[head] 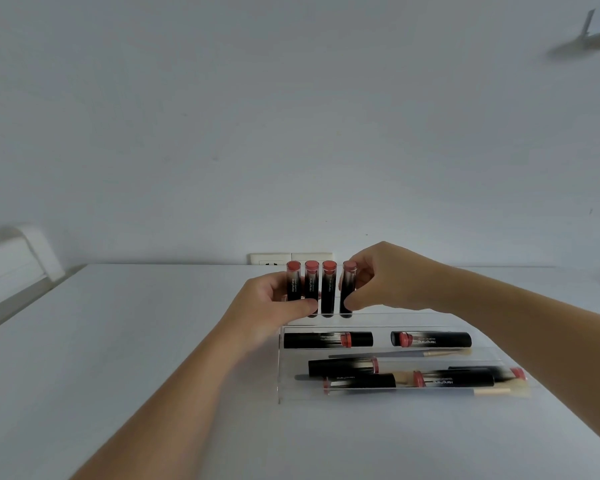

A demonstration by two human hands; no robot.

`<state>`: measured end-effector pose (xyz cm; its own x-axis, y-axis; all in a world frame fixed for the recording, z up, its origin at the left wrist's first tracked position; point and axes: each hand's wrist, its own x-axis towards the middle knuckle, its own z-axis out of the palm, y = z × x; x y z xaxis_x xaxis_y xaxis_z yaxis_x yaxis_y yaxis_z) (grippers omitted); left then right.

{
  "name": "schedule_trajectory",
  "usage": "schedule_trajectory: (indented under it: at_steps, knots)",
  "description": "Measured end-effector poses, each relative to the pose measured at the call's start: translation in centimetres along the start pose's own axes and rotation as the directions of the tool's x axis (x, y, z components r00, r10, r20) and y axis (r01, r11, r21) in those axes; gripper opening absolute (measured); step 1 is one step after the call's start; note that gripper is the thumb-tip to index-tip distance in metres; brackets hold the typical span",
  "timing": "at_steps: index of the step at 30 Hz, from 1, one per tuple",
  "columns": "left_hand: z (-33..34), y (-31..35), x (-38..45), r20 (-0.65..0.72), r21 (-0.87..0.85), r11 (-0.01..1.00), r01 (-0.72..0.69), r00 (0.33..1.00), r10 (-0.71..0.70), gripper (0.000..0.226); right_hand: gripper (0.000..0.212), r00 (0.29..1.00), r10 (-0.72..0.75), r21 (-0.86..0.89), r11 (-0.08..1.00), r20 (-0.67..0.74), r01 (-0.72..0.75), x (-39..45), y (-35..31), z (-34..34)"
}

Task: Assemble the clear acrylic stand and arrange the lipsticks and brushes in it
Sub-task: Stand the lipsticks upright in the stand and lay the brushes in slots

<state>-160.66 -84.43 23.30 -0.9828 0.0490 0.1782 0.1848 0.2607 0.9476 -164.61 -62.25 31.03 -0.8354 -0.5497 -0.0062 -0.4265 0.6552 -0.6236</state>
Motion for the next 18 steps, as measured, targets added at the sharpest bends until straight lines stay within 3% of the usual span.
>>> schedule_trajectory:
  at_steps: [6, 13, 18]
  knots:
    - [0.1, 0.1, 0.0, -0.002, 0.007, 1.000, -0.002, 1.000, 0.002, 0.035, 0.026, 0.998, -0.036, 0.006, 0.999, -0.043, 0.036, -0.1, 0.4, 0.3]
    - [0.1, 0.2, -0.1, -0.015, 0.033, 0.999, -0.006, 1.000, 0.006, 0.035, 0.032, 0.988, -0.078, -0.114, 0.992, -0.132, 0.063, -0.2, 0.6, 0.9]
    - [0.1, 0.2, -0.2, -0.016, 0.018, 1.000, -0.004, 1.000, 0.004, 0.035, 0.026, 0.995, -0.088, -0.089, 0.992, -0.042, 0.084, -0.3, 0.2, -0.3]
